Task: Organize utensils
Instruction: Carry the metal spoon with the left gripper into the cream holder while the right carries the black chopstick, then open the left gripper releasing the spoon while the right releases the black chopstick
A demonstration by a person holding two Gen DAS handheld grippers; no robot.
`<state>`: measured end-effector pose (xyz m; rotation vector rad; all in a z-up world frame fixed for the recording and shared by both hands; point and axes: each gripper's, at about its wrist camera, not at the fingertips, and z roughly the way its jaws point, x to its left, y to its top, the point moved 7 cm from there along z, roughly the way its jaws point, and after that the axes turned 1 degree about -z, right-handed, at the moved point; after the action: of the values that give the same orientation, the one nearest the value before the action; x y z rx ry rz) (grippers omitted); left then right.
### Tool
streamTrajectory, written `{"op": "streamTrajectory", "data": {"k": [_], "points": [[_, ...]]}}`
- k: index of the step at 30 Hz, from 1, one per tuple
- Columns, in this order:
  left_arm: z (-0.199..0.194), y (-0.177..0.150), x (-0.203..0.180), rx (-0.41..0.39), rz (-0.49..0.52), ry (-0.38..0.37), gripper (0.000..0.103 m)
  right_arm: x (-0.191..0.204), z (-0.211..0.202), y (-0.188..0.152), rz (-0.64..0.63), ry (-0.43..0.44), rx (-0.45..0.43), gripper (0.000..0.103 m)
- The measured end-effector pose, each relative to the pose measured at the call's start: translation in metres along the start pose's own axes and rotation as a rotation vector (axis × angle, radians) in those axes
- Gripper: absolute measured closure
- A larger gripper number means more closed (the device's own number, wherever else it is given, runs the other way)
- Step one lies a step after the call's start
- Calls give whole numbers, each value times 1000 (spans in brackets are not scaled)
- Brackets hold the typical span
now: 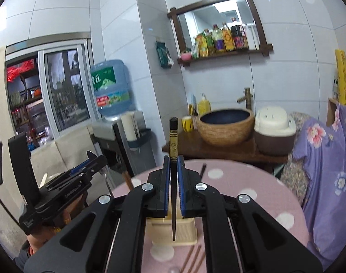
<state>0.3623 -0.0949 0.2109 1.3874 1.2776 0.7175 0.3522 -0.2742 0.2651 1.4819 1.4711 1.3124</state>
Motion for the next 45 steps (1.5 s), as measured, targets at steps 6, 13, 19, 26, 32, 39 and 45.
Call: {"op": "streamTrajectory", "data": {"k": [6,13,19,26,32,39,45], "points": [[33,13,-6,-46,28,55,66,1,41,22,1,-46,-27,96],[65,-45,10,19,33,116,66,-11,84,-29,17,-84,46,96],[65,-77,13,61,29,115,66,-10,101,-70,22,-72,111,96],[72,-101,14,105,65,122,66,-12,109,-98,18,-80,144,95],[80,-115,19,142,70,123,66,-12,106,-98,10,-81,137,95],[73,-120,17,143,70,106,65,-17,103,-100,29,-70,130,94],[48,-124,16,134,44,68,41,-23,92,-108,50,-63,131,71]]}}
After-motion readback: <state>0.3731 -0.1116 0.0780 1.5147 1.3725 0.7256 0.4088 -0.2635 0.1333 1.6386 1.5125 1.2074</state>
